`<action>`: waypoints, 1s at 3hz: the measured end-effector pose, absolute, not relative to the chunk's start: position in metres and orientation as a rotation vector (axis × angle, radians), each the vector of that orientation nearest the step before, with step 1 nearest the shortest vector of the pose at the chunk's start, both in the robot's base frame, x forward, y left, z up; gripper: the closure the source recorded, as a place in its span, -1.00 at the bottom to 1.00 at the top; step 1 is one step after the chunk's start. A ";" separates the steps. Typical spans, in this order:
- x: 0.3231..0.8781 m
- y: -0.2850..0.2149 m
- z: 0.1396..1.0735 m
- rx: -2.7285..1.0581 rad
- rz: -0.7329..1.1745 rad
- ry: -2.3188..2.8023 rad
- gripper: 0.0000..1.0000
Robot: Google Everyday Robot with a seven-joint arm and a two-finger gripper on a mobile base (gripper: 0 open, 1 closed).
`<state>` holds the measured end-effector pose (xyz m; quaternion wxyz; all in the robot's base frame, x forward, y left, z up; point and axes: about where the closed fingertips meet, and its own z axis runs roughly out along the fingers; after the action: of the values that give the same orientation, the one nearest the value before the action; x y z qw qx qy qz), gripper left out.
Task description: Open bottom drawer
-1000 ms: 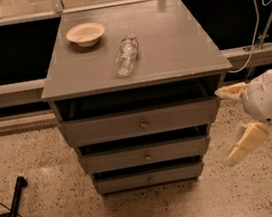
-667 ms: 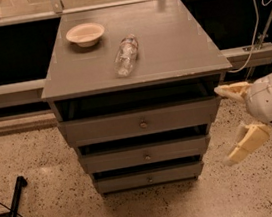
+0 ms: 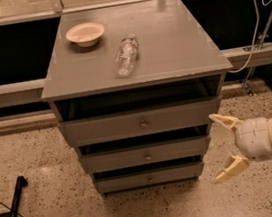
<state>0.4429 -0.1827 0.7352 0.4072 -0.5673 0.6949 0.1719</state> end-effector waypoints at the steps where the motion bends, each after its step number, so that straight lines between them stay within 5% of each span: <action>1: 0.469 -0.196 0.688 -1.432 0.433 1.678 -1.00; 3: 0.487 -0.184 0.652 -1.516 0.399 1.651 -1.00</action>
Offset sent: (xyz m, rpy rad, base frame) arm 0.0188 -0.0090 -0.0403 0.0248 -0.0420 0.0178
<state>0.4869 -0.1839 0.6519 0.4189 -0.6046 0.6586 0.1591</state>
